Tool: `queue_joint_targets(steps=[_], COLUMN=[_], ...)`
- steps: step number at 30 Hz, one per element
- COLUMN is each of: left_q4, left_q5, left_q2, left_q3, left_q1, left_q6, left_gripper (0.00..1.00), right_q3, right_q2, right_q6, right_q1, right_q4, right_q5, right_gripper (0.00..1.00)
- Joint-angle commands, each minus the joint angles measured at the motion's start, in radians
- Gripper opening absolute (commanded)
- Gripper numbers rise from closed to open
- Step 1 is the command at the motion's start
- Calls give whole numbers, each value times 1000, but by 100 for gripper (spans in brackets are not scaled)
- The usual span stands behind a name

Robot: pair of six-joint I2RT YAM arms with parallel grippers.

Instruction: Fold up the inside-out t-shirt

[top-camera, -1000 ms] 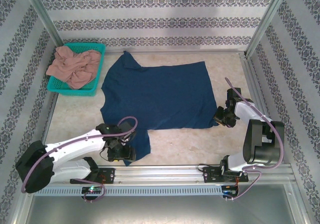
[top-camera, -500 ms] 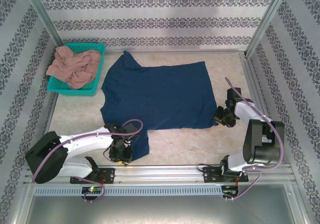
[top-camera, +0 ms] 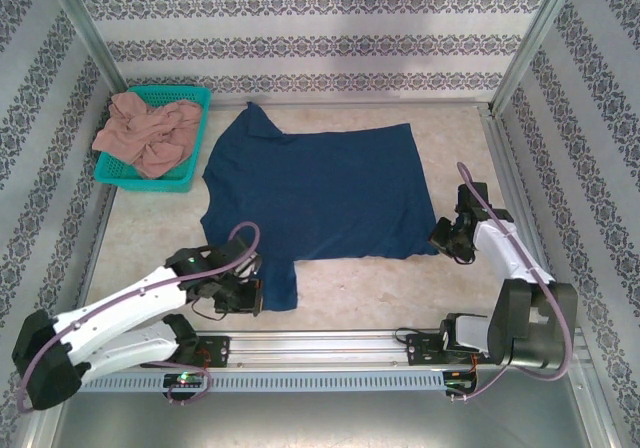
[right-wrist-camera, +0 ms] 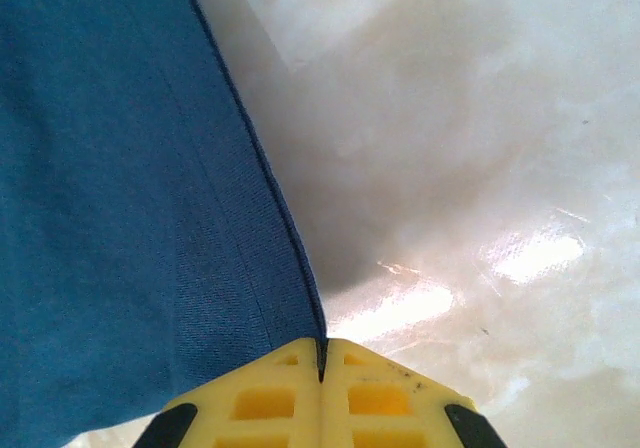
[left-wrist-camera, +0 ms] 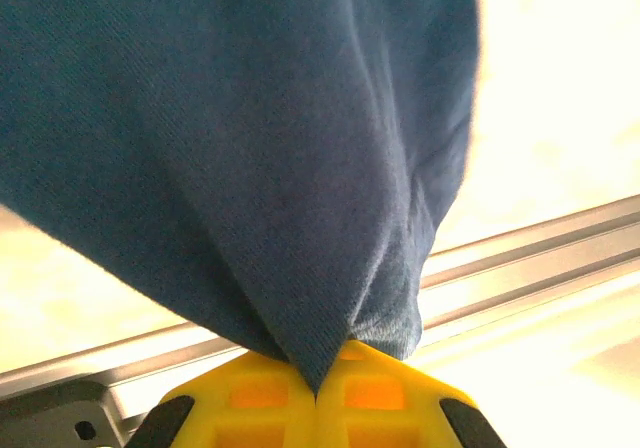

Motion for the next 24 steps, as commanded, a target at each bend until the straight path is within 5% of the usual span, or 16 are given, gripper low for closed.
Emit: queue_joint_targets(steps=[1, 9, 24], left_q4=[-63, -52, 87], left_q5=[59, 107, 147], left_q2=[5, 223, 666], left_q3=[82, 350, 696], left_q1=[120, 457, 690], left_q6=[89, 399, 509], left_gripper=[0, 0, 0], right_q3=[54, 277, 590], right_q2=[-10, 144, 499], right_q6=[18, -76, -115], right_q1=[-1, -7, 11], right_q4=[-44, -75, -38], right_q5=[32, 69, 50], right_gripper=[0, 0, 0])
